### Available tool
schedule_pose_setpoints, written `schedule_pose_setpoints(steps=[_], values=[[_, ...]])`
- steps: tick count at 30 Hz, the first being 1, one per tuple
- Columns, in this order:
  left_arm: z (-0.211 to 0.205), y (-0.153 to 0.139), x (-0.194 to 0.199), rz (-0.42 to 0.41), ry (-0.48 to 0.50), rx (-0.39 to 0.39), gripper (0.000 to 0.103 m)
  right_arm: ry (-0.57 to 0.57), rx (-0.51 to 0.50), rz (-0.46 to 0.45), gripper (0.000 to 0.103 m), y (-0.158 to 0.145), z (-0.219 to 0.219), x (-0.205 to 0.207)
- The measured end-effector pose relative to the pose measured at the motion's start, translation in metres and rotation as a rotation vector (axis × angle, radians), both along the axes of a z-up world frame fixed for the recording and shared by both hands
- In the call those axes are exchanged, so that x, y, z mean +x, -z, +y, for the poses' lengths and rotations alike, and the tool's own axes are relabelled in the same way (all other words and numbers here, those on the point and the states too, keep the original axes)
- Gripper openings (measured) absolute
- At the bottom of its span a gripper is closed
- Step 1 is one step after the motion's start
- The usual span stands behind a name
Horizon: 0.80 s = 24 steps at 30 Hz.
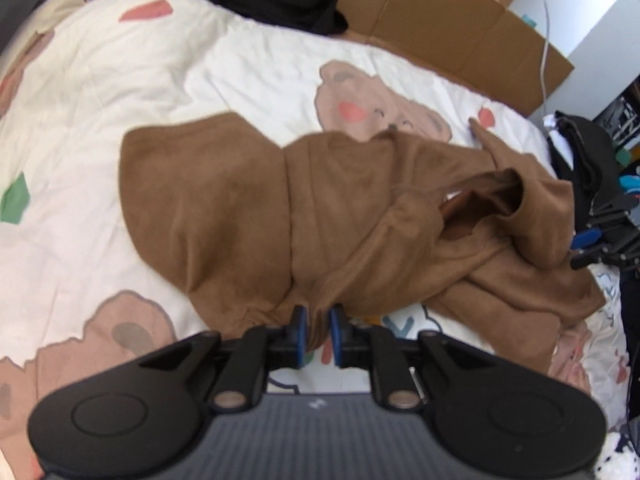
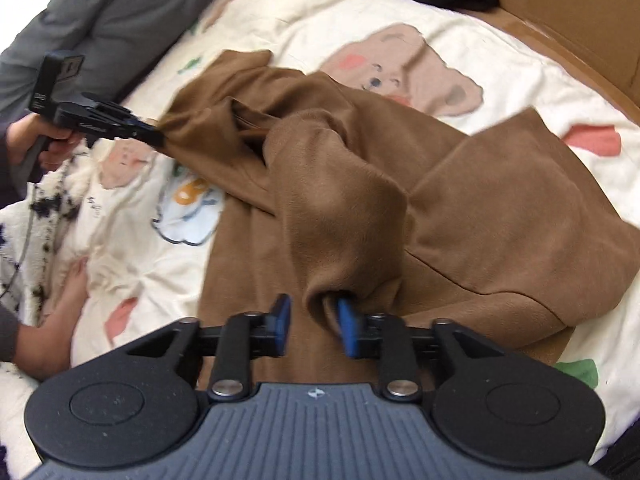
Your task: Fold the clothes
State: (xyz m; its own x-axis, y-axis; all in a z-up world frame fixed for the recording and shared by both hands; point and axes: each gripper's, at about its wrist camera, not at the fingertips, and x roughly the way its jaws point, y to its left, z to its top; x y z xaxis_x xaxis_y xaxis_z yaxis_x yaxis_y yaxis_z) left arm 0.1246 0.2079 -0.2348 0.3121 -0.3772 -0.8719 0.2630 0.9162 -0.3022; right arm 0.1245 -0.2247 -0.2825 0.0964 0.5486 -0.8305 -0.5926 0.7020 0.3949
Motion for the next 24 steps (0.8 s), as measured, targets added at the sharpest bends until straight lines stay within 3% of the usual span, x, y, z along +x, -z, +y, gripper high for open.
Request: schedule_pose_setpoints(steps=[6, 11, 20, 24], values=[[0.008, -0.02, 0.005, -0.055, -0.04, -0.019, 0.013, -0.004, 0.045, -0.031, 0.036, -0.025, -0.015, 0.001], [0.003, -0.033, 0.017, -0.078, -0.06, -0.077, 0.014, 0.006, 0.052, -0.082, 0.036, -0.04, -0.023, 0.011], [-0.052, -0.033, 0.039, -0.059, -0.024, -0.218, 0.032, 0.062, 0.03, -0.11, 0.036, -0.026, -0.019, 0.03], [-0.091, -0.023, 0.045, -0.025, 0.027, -0.295, 0.042, 0.005, 0.048, -0.065, 0.02, -0.009, -0.003, 0.023]])
